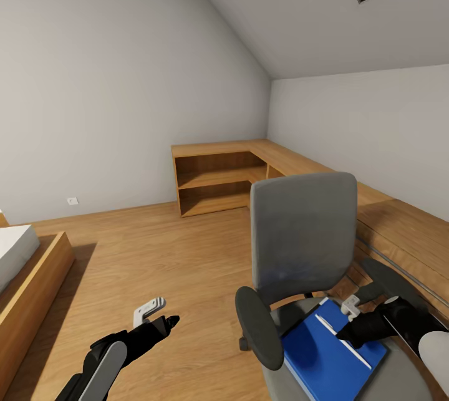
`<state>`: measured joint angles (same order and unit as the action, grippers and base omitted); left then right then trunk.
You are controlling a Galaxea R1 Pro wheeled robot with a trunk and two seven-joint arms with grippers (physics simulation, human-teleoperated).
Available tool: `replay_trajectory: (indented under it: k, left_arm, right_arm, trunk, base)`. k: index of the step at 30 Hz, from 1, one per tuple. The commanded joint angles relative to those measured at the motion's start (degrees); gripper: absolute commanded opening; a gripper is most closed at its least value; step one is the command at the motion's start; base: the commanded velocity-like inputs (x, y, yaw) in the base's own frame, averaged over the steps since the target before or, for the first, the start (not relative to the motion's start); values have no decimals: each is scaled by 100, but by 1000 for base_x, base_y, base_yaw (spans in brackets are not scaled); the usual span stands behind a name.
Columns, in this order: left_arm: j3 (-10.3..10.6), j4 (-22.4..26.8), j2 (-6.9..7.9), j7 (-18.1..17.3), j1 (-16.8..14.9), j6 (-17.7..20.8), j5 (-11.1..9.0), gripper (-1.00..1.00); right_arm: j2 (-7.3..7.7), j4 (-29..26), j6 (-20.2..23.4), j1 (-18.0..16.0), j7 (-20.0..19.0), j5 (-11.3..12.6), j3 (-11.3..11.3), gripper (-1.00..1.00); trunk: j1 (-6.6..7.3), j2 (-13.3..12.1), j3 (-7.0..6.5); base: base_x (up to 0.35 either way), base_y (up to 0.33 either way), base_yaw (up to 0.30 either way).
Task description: In the bedroom, organize the workspace by keeping the computer under the desk, ensuring the monitor is on the desk, placing the keyboard on the desk next to the monitor, placing the mouse on the desk next to the keyboard, moving the folder from the swivel chair onto the desk next to the mouse, stacking the notebook on top of the folder with the pen on top of the notebook, and positioning the swivel chair next to the desk.
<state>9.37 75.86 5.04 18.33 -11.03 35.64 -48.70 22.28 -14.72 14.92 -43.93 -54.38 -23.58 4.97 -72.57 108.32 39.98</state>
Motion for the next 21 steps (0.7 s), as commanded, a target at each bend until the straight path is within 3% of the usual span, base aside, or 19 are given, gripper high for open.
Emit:
replay_trajectory:
  k: [1,15,21]
  left_arm:
    - [12,8,5,57,-4,4,-60,100]
    - [12,8,5,57,-5,4,-57,100]
    - [12,8,5,57,-4,-4,-52,100]
  right_arm:
    - [5,-13,72,-1,-11,46,48,-100]
    - [-2,-13,72,-1,-11,46,48,-100]
    - [-4,-13,72,-1,-11,46,48,-100]
  trunk:
    - [1,3,6]
    - [1,3,6]
    - [132,-238,-102]
  base:
    - [0,0,0]
    - [0,0,0]
    - [0,0,0]
